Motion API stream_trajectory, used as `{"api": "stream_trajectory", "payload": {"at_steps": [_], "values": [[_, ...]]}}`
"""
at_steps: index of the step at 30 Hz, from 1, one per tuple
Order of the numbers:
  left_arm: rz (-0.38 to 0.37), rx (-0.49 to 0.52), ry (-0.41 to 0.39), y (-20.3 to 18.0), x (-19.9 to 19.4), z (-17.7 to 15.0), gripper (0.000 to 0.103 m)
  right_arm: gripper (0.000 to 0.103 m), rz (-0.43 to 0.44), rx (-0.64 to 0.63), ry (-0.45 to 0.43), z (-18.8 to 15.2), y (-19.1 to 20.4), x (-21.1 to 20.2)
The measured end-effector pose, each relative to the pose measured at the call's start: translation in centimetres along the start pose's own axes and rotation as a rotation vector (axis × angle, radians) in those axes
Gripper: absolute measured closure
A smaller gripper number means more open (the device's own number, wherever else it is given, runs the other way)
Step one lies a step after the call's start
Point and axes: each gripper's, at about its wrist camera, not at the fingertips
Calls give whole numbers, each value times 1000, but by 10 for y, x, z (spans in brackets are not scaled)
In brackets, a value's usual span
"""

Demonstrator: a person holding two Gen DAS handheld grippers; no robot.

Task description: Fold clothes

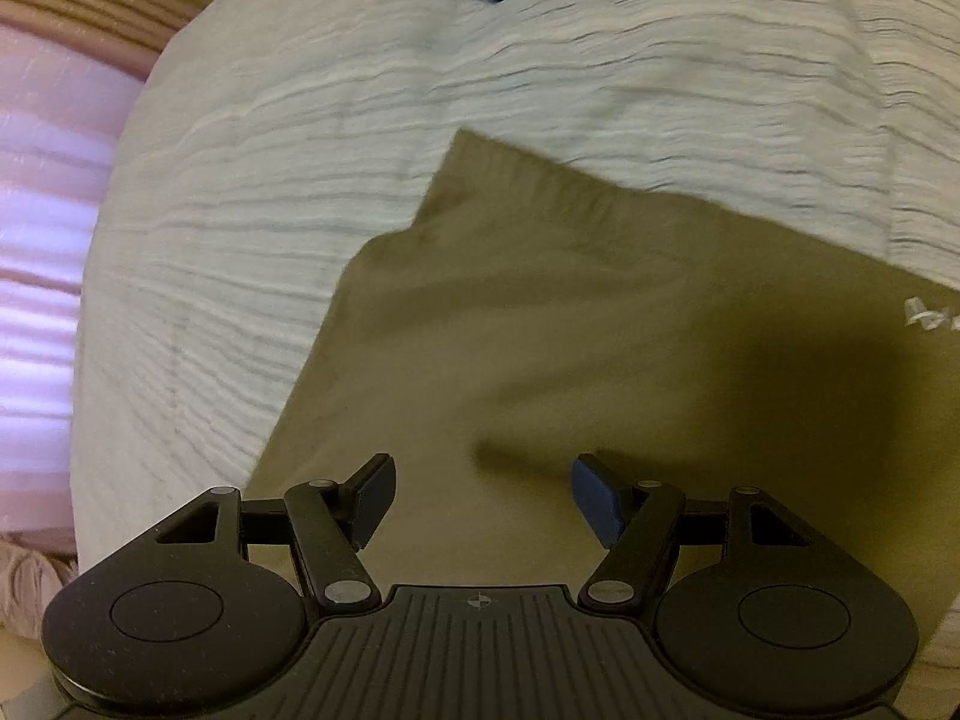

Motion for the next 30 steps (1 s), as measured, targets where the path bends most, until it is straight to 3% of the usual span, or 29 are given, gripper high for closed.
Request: {"api": "stream_trajectory", "payload": {"at_steps": [1, 3, 6, 8, 9, 12, 15, 17, 20, 22, 26, 28, 30], "values": [[90, -5, 43, 13, -1, -9, 95, 34, 1, -7, 5, -2, 5, 3], [283, -133, 141, 54, -6, -39, 96, 34, 2, -21, 18, -6, 12, 9], [394, -308, 157, 82, -27, -75, 96, 34, -6, -42, 36, -11, 15, 15], [352, -419, 143, 82, -36, -90, 92, 34, -16, -52, 37, -13, 15, 16], [326, -471, 144, 79, -39, -97, 84, 34, -19, -53, 38, -13, 14, 16], [255, -525, 139, 66, -29, -107, 72, 34, -31, -47, 42, -15, 13, 15], [237, -550, 140, 64, 5, -103, 61, 34, -34, -44, 44, -17, 12, 13], [273, -540, 160, 70, 29, -104, 61, 34, -33, -47, 45, -18, 12, 12], [252, -587, 149, 79, 55, -103, 67, 34, -33, -44, 44, -18, 8, 8], [207, -530, 148, 74, 60, -100, 103, 34, -40, -25, 34, -17, -1, 2], [190, -327, 129, 76, 58, -90, 103, 34, -55, 12, 10, -14, -19, -9], [243, -246, 170, 83, 62, -90, 103, 34, -57, 20, -2, -13, -28, -14], [346, -149, 255, 92, 75, -98, 103, 34, -60, 22, -11, -13, -35, -17]]}}
Point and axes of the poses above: each gripper's, at about its wrist camera, not at the fingertips, and x roughly the way its jaws point, y to its left, z to its top, and after that the axes turned 7 degrees about -z, right-handed
